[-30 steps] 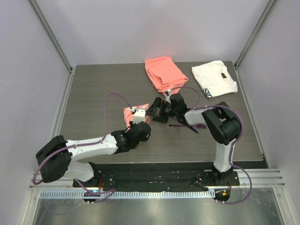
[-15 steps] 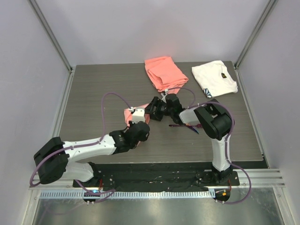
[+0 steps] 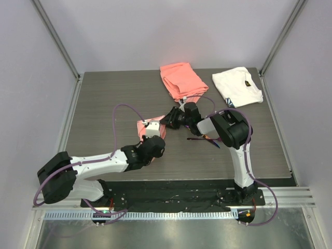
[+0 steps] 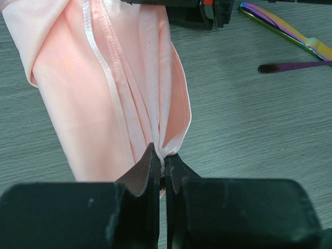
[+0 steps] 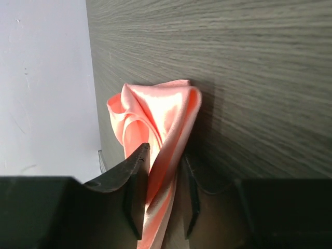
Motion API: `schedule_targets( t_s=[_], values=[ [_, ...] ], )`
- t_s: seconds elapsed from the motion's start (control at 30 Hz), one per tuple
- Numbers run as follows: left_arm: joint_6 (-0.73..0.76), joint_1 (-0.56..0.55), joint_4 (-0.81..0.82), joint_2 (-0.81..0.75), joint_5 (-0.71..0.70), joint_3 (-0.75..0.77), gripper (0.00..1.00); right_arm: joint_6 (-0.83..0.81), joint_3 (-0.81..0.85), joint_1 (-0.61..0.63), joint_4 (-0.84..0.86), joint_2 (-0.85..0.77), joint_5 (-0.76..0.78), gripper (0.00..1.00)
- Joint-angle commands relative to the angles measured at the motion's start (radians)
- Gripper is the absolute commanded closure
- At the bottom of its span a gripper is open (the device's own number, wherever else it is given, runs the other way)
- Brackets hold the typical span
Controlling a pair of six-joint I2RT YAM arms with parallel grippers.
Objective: Fold the napkin into a case and place the utensils inside
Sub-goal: Fold the 2/3-rectangle-folded napkin at the center of the board.
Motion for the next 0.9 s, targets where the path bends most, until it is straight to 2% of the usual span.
schedule_targets(
  t_s=[0.0,0.07,0.1,0.17,0.2,0.23,0.3,0.4,0.47,0.53,0.6,0.7,0.87],
  values=[
    [-0.014,0.005,0.054,-0.013,-0.006,-0.005,1.00,-0.017,0.039,-0.006,0.049,0.032,-0.027,0.76],
    [-0.012,0.005,0.066,-0.014,0.018,-0.011,1.00,-0.029,0.058,-0.010,0.040,0.044,-0.043,0.83],
    [-0.004,0.005,0.072,-0.016,0.030,-0.011,0.98,-0.028,0.058,-0.010,0.060,0.050,-0.048,0.92],
    [0.000,0.005,0.074,-0.029,0.064,-0.010,0.83,-0.043,0.069,-0.018,0.056,0.052,-0.065,0.99],
    [-0.004,0.010,0.066,-0.037,0.081,-0.010,0.64,-0.060,0.075,-0.021,0.039,0.050,-0.073,0.99],
    [-0.004,0.033,0.065,-0.064,0.108,-0.010,0.57,-0.078,0.093,-0.023,0.017,0.048,-0.079,0.99],
    [-0.012,0.067,0.045,-0.097,0.196,0.006,0.50,-0.121,0.107,-0.023,-0.015,0.044,-0.091,0.99],
    [-0.050,0.163,-0.030,-0.155,0.298,0.055,0.47,-0.179,0.132,-0.023,-0.082,0.035,-0.090,0.99],
    [-0.121,0.272,-0.131,-0.140,0.355,0.122,0.53,-0.193,0.142,-0.024,-0.095,0.036,-0.090,0.99],
    [-0.155,0.370,-0.188,-0.106,0.437,0.165,0.68,-0.207,0.148,-0.024,-0.110,0.038,-0.088,0.99],
    [-0.173,0.410,-0.250,-0.031,0.446,0.220,0.82,-0.212,0.148,-0.023,-0.115,0.039,-0.088,0.99],
    [-0.169,0.461,-0.234,0.084,0.458,0.248,0.95,-0.227,0.144,-0.023,-0.130,0.030,-0.077,0.99],
    [-0.184,0.499,-0.159,0.196,0.454,0.265,0.98,-0.275,0.148,-0.021,-0.181,0.013,-0.056,0.99]
  ],
)
